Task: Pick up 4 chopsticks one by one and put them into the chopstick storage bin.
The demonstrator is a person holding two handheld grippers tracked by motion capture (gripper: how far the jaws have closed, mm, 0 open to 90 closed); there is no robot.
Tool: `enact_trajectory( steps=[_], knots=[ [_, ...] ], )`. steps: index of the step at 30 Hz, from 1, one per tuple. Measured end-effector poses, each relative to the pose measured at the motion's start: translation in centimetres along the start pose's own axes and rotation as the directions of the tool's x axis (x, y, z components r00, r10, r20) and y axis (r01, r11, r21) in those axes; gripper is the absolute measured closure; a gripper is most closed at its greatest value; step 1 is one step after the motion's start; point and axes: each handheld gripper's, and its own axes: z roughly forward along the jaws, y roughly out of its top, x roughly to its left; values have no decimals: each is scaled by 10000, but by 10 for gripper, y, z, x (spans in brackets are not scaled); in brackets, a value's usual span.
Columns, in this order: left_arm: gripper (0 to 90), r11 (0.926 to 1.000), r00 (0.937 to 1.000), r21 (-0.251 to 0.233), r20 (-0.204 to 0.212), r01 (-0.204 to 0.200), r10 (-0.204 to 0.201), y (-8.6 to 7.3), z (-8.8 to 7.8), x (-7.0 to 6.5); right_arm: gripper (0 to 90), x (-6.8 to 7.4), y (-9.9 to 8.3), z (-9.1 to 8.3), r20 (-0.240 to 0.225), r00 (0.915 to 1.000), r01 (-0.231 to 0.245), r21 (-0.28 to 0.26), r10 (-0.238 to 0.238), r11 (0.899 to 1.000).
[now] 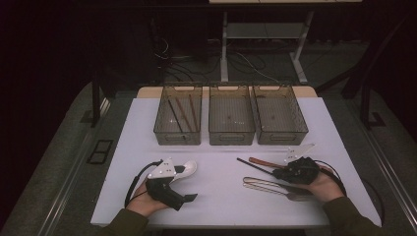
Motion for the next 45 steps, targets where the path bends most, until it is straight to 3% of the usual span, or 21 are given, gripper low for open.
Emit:
enact_trajectory(
  steps=[17, 31, 45],
  knots=[
    [0, 10000, 10000, -7, -26, 20, -20, 0, 0, 0, 865, -1, 4, -7, -591, 9974, -432, -388, 409, 9983],
    [0, 10000, 10000, 9, -37, 10, -10, 0, 0, 0, 865, -1, 7, -17, -660, 9968, -521, -998, 456, 9936],
    [0, 9999, 9999, -59, -19, 108, -108, -1, -2, 1, 864, 1, 17, -26, -702, 9959, -691, -1748, 576, 9822]
  ],
)
